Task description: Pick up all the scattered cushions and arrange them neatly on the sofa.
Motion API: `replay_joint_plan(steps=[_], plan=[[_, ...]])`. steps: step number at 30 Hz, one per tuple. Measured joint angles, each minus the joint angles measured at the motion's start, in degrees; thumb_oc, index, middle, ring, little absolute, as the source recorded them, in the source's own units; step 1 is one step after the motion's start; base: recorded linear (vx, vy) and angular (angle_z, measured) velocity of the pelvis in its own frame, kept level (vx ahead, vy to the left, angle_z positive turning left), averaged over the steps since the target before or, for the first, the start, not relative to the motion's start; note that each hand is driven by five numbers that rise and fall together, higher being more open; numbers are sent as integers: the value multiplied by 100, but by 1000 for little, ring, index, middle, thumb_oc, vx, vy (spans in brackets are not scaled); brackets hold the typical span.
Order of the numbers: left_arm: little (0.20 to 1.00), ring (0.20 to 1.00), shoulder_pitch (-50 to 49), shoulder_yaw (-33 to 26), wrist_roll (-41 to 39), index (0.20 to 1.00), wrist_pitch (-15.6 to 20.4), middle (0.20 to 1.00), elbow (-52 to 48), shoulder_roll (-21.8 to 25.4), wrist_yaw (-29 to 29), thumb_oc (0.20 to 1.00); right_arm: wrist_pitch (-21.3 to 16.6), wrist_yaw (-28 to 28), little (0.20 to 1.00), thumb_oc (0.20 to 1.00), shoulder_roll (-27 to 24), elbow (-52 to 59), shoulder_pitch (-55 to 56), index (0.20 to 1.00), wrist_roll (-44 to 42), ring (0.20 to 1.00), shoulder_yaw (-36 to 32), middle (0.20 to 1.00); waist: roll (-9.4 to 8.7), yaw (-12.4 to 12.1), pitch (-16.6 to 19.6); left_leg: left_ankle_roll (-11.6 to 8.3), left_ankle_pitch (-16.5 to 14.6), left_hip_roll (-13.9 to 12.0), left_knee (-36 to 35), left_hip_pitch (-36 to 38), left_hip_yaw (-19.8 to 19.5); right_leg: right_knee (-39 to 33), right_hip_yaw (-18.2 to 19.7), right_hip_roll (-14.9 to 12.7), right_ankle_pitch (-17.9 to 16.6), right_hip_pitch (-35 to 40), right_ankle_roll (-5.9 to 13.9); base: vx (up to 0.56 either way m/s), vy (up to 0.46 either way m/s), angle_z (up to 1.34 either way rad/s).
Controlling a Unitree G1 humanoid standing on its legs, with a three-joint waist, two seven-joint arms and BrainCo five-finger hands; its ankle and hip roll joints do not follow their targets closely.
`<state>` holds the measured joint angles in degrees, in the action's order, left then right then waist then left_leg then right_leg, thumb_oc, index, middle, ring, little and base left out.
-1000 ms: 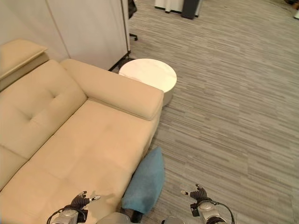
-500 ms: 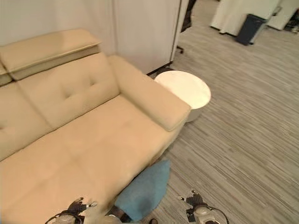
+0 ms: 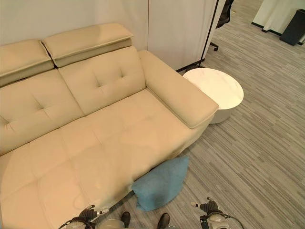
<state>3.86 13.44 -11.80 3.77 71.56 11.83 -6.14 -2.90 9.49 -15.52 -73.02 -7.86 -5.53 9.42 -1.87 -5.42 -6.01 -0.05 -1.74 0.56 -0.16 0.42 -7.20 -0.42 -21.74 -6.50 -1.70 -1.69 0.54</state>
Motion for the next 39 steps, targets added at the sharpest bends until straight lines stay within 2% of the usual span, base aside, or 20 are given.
replay_joint_plan(steps=[5, 6, 7, 11, 13, 14, 15, 20, 21, 23, 24, 25, 26, 27, 29, 30, 33, 35, 37, 39], plan=[[1000, 1000, 75, -19, -3, 1000, 26, 1000, -16, 141, -14, 1000, 18, -29, 1000, 1000, 76, -44, -50, 1000, 10, 1000, 31, 1000, 79, -24, 42, 383, 48, 342, -74, 158, 229, 1202, 239, -602, 265, -454, 362, 24, 93, -9], [1000, 1000, 61, -19, -5, 1000, 24, 1000, -8, 181, -15, 1000, 20, -30, 1000, 1000, 111, -56, -98, 1000, 9, 1000, 35, 1000, 145, 1, 32, 428, 23, 351, -97, 190, 151, 1523, 426, -631, 321, -585, 454, 99, -52, 5], [1000, 1000, 48, -21, -5, 1000, 26, 1000, 12, 235, -16, 1000, 22, -31, 1000, 1000, 165, -48, -108, 1000, 9, 1000, 83, 1000, 200, 25, 12, 462, 105, 344, -184, 270, 5, 1876, 1190, -528, 424, -702, 620, 91, -123, 40], [1000, 1000, -4, -52, -5, 1000, 47, 1000, 99, 285, -23, 1000, 29, -32, 1000, 1000, 176, -28, -176, 1000, 11, 1000, 151, 1000, 148, -38, 60, 388, 161, 324, -292, 281, -9, 1132, 1403, -829, 338, -577, 795, 81, -208, 17], [1000, 1000, -40, -178, -5, 1000, 43, 1000, 260, 283, -22, 1000, 21, -33, 1000, 1000, 190, 12, -191, 1000, 12, 1000, 153, 1000, 106, -19, 69, 285, 127, 257, -279, 309, -184, 386, 1612, -895, 69, -277, 946, 83, -389, 46], [1000, 1000, -140, -274, -7, 1000, 50, 1000, 263, 362, -28, 1000, 22, -34, 1000, 1000, 234, -9, -182, 1000, 12, 1000, 156, 1000, -98, -55, 90, 111, 62, 251, -297, 408, -290, 77, 1551, -924, -273, -12, 940, 73, -699, 45], [1000, 1000, -247, -446, -11, 1000, 61, 1000, 310, 309, -42, 1000, 22, -34, 1000, 1000, 237, 41, -141, 1000, 14, 1000, 184, 1000, -30, -107, 174, -134, -33, -58, -296, 440, -352, -369, 1289, -574, -259, 285, 855, 52, -610, 31], [1000, 1000, -292, -442, -131, 1000, 65, 1000, 216, 74, -45, 1000, 4, -23, 1000, 1000, 133, 233, -131, 1000, 11, 1000, 281, 1000, 96, -93, 199, -709, 151, -780, 55, -129, -754, -477, 879, 266, -137, 249, 345, -41, -264, 46], [1000, 1000, -236, -437, -141, 1000, 65, 1000, 211, 49, -47, 1000, 5, -19, 1000, 1000, 94, 233, -127, 1000, 10, 1000, 279, 1000, 80, -90, 179, -834, 271, -829, 178, -322, -824, -476, 751, 364, -80, 205, 263, -108, -247, 83], [1000, 1000, -37, -425, -271, 1000, 62, 1000, 180, -20, -44, 1000, 7, -5, 1000, 1000, -3, 256, -118, 1000, 10, 1000, 295, 1000, 16, -26, 24, -826, 577, -819, 331, -555, -859, -478, 460, 418, -6, 217, 35, -147, -334, 87], [1000, 1000, 21, -250, -276, 1000, 57, 1000, 202, -35, -45, 1000, -8, -15, 1000, 1000, -76, 242, -67, 1000, 10, 1000, 285, 1000, 46, 44, -26, -841, 1006, -767, 361, -778, -546, -330, 376, 514, 101, 153, -48, -90, -247, 119], [1000, 1000, 152, -184, -274, 1000, 59, 1000, 197, -4, -40, 1000, 7, -20, 1000, 1000, -92, 201, -32, 1000, 11, 1000, 276, 1000, -82, 170, -52, -1000, 1308, -663, 233, -905, -405, -279, 400, 391, 222, -15, -192, -17, -92, 138], [1000, 1000, 274, -160, -295, 1000, 116, 1000, 119, 34, -25, 1000, 32, -15, 1000, 1000, -85, 109, -15, 1000, 10, 1000, 230, 1000, -311, 76, -112, -1058, 1179, -397, 415, -921, -386, -282, 321, 249, 196, -96, -389, 18, -64, 76], [1000, 1000, 287, -245, -315, 1000, 98, 1000, 63, 121, -18, 1000, 32, -25, 1000, 1000, -73, 110, -57, 1000, 12, 1000, 248, 1000, -444, -28, -60, -785, 718, -278, 884, -875, -114, -386, 294, 204, 121, -136, -471, 40, -37, 24], [1000, 1000, 274, -221, -254, 1000, 24, 1000, 174, 135, -8, 1000, 1, -22, 1000, 1000, -155, 176, -104, 1000, 9, 1000, 238, 1000, -324, 265, -24, -618, -7, -320, 1082, -255, 425, -457, 1, 301, 60, -48, -465, 78, -28, 52], [1000, 1000, 236, -217, -228, 1000, 23, 1000, 171, 79, -2, 1000, 6, -24, 1000, 1000, -175, 173, -28, 1000, 8, 1000, 238, 1000, -216, 357, 33, -582, -31, -325, 711, 34, 529, -475, -88, 399, -13, 3, -356, 70, -3, 81], [1000, 1000, 204, -99, -222, 1000, 27, 1000, 147, -66, 44, 1000, 34, -33, 1000, 1000, -191, 121, 20, 1000, 7, 1000, 225, 1000, 30, 440, 119, -419, -88, -290, -182, 483, 396, -475, -207, 605, -47, -68, -364, 34, 18, 25], [1000, 1000, 117, -74, -224, 1000, 28, 1000, 162, -32, 101, 1000, 25, -30, 1000, 1000, -84, 123, -103, 1000, 9, 1000, 223, 1000, -12, 382, 85, -130, -235, -226, -123, 418, 267, -472, -110, 652, -165, -160, -385, 102, 113, -31], [1000, 1000, 0, -143, -229, 1000, 25, 1000, 169, -30, 112, 1000, 4, -36, 1000, 1000, -42, 141, -131, 1000, 9, 1000, 230, 1000, -35, 250, 76, -19, -374, -124, -30, 359, 14, -401, 66, 593, -220, -195, -352, 17, 147, -55], [1000, 1000, -51, -259, -234, 1000, 24, 1000, 172, 30, 113, 1000, 12, -38, 1000, 1000, -43, 120, -116, 1000, 14, 1000, 263, 1000, 10, 198, 39, 82, -350, -17, -10, 318, 11, 262, 43, 356, 38, -519, -71, -28, 75, -19]])
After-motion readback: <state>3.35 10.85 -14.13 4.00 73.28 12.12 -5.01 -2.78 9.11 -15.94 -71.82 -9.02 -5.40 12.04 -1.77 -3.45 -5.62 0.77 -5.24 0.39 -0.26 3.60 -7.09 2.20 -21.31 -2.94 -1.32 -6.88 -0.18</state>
